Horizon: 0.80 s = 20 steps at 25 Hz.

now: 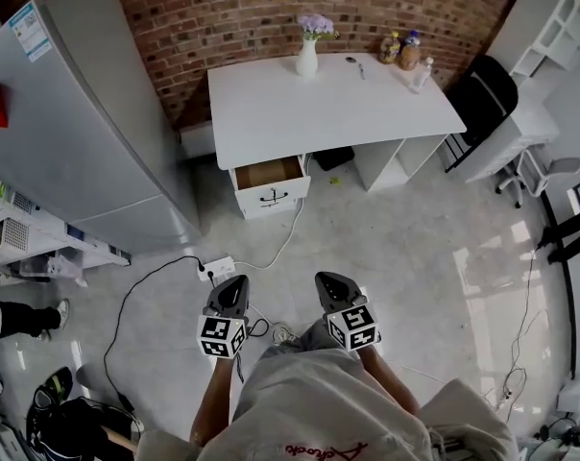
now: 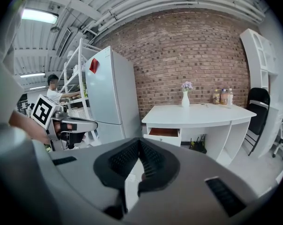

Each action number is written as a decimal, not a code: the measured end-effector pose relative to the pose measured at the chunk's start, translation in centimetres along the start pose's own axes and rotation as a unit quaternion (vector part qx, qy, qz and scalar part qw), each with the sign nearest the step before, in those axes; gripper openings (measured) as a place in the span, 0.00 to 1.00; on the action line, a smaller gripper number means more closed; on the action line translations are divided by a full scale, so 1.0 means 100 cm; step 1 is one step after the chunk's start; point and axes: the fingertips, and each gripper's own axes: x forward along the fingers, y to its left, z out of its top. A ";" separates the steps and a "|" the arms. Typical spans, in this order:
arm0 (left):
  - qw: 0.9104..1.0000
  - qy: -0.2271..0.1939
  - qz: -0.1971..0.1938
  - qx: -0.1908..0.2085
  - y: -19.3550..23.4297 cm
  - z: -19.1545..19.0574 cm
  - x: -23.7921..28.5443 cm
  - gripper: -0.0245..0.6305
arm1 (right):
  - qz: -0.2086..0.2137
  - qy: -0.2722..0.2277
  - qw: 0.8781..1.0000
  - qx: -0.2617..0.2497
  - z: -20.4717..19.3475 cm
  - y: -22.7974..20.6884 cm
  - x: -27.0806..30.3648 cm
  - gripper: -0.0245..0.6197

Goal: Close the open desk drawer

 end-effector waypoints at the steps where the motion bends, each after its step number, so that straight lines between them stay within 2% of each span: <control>1: 1.000 0.002 -0.003 0.001 -0.001 -0.001 0.003 0.06 | -0.002 0.001 1.000 0.002 -0.001 -0.003 0.001 0.06; 6: 1.000 0.010 -0.010 0.005 -0.007 0.002 0.018 0.06 | -0.001 0.006 1.000 0.009 -0.003 -0.016 0.007 0.06; 12: 1.000 0.015 0.011 -0.004 0.000 0.007 0.037 0.06 | 0.023 0.007 1.000 0.003 0.007 -0.030 0.028 0.06; 20: 0.999 0.019 0.043 -0.008 -0.012 0.023 0.090 0.06 | 0.060 0.010 0.998 -0.004 0.022 -0.087 0.051 0.06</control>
